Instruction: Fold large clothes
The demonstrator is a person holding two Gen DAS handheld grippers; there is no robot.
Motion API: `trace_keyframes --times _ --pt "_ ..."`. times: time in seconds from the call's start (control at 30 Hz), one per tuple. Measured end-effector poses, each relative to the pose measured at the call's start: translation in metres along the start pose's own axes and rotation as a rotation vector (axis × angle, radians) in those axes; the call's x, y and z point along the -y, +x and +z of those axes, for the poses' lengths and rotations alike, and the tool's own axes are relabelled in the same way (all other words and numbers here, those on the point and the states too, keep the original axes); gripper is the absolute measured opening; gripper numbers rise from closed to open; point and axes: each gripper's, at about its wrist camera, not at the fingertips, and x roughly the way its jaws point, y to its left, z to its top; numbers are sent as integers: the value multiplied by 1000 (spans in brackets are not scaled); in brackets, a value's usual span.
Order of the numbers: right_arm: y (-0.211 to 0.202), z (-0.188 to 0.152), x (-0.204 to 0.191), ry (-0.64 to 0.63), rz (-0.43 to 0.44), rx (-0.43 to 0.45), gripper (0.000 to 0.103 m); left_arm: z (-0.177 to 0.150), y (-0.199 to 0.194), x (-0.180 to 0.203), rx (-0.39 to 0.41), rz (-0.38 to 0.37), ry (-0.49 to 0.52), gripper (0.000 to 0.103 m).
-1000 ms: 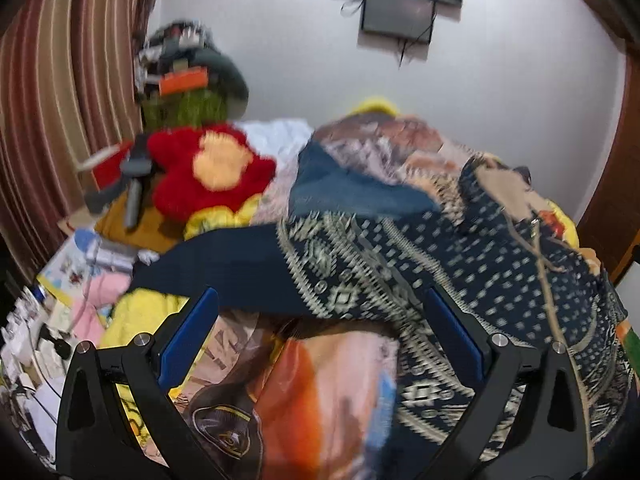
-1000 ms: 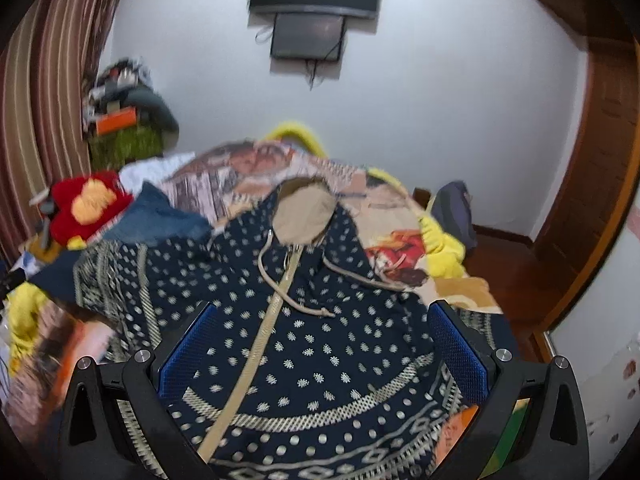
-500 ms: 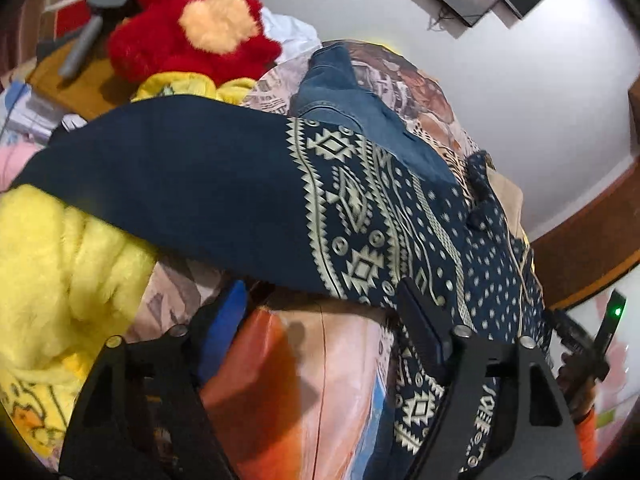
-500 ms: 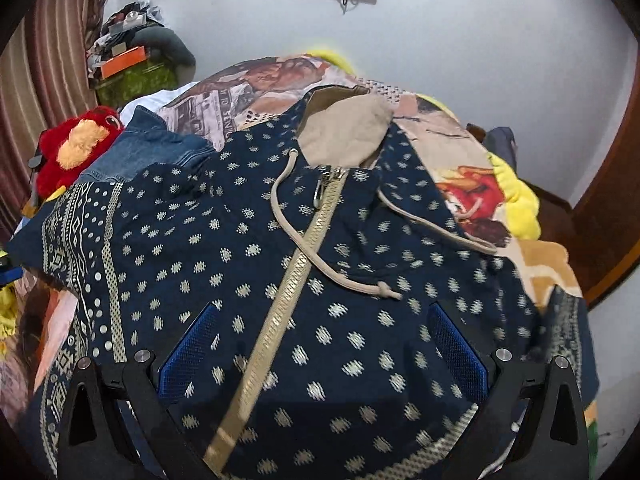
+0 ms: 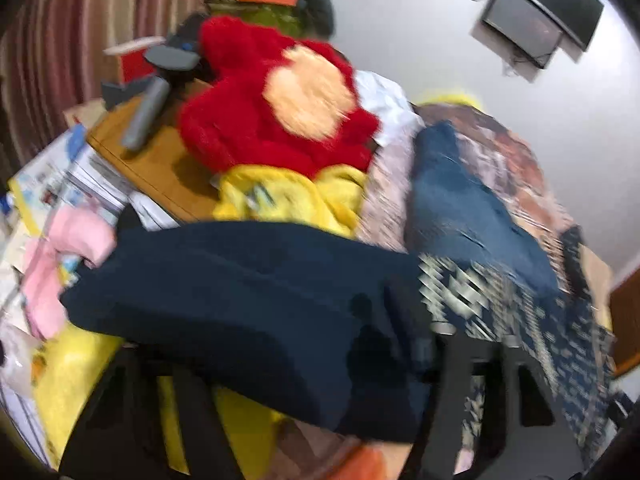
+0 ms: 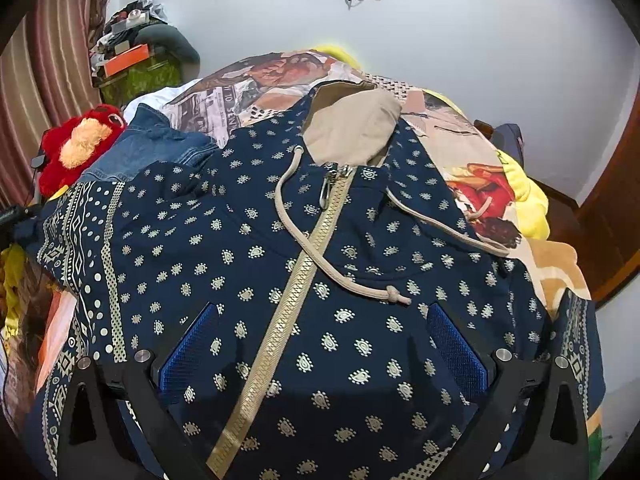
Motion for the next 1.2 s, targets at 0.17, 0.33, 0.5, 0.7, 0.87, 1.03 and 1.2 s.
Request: trace_keyframes --times 0.17,0.33,0.5,0.7,0.87,1.03,1.2 --pt "-15 -3 9 9 -10 6 103 12 -4 8 28 95 52 8" --pt "-35 -4 24 22 -25 22 103 28 -56 64 162 66 225 3" --pt "-62 -6 45 67 -22 57 103 35 -117 151 264 -55 391 2" --pt "-92 -14 73 111 -22 92 103 7 -150 271 260 -207 591 2" --pt "-111 -29 97 114 -44 102 103 -63 -139 354 159 -313 773 2" --pt "-118 -48 116 109 -75 84 103 -149 -111 396 -22 -349 923 2" --pt "-115 -68 130 113 -90 39 103 -232 -88 416 -183 -340 1026 2"
